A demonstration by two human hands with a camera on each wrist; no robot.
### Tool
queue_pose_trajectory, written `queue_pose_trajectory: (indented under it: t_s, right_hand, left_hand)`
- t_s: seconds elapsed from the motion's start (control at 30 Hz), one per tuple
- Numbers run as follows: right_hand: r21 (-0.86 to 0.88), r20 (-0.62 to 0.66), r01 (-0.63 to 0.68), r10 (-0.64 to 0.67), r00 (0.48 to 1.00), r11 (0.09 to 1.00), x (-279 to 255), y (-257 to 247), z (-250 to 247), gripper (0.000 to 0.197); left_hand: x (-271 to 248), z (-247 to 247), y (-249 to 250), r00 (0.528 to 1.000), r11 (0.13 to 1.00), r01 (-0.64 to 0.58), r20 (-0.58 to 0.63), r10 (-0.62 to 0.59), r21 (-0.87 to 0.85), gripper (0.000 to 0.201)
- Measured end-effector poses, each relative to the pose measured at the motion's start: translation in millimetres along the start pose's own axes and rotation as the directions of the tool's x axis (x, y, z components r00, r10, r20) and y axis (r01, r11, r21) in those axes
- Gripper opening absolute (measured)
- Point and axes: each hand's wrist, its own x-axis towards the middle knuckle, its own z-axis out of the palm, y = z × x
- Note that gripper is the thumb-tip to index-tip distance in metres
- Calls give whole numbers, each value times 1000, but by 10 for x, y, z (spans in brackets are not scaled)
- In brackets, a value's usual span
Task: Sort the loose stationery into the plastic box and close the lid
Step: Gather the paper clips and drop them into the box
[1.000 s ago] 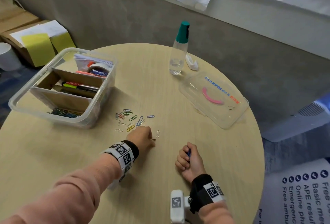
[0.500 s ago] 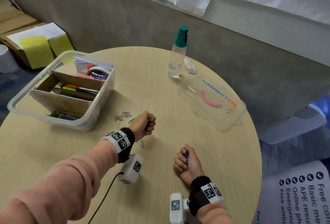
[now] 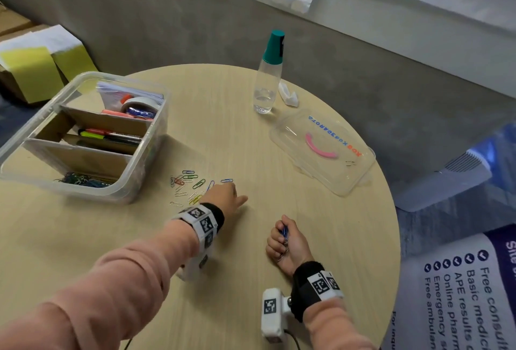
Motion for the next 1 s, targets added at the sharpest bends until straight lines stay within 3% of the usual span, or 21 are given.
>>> queue_pose_trajectory:
  t_s: [0.07, 0.3, 0.5, 0.57, 0.67, 0.7, 0.77, 0.8, 0.87, 0.93, 1.0]
  right_hand:
    - [-6, -6, -5, 5, 1000, 1000, 8, -7, 14, 38]
    - [21, -33, -4, 5, 999, 1000, 20, -4, 39, 37]
    - [23, -105, 43, -40, 994, 999, 3, 16, 82, 37]
    - [32, -145, 81, -76, 987, 996, -12, 45, 100, 36]
    - [45, -211, 151, -138, 968, 987, -38, 80, 149, 32]
    - [41, -233, 171, -157, 960, 984, -48, 86, 172, 30]
    - [18, -281, 205, -192, 940, 979, -62, 94, 217, 27]
    - [7, -308, 221, -208, 928, 975, -64, 98, 247, 26]
    - [22, -359, 247, -223, 906, 969, -67, 99, 322, 28]
    - [88, -385, 277, -224, 895, 957, -77, 94, 436, 35]
    - [155, -378, 313, -237, 895, 937, -110, 65, 615, 37]
  left_hand:
    - [-11, 74, 1, 999, 990, -18, -43, 24, 143, 34]
    - [-36, 182, 61, 998, 976, -44, -25, 50, 214, 27]
    - [-159, 189, 31, 977, 908, -200, 143, 157, 368, 26]
    - [-238, 117, -9, 969, 937, -223, 163, 184, 269, 24]
    - [-391, -136, -68, 937, 952, -218, 227, 265, -214, 26]
    - [-451, -254, -92, 914, 887, -126, 296, 278, -445, 28]
    - [-567, -509, -169, 845, 625, 149, 427, 322, -766, 28]
    - [-609, -646, -229, 814, 487, 252, 455, 360, -836, 28]
    - [-663, -913, -378, 790, 298, 348, 450, 417, -889, 29]
    - [-694, -1190, -565, 802, 189, 383, 427, 416, -904, 30]
    - [-692, -1470, -779, 841, 139, 381, 405, 359, -914, 31]
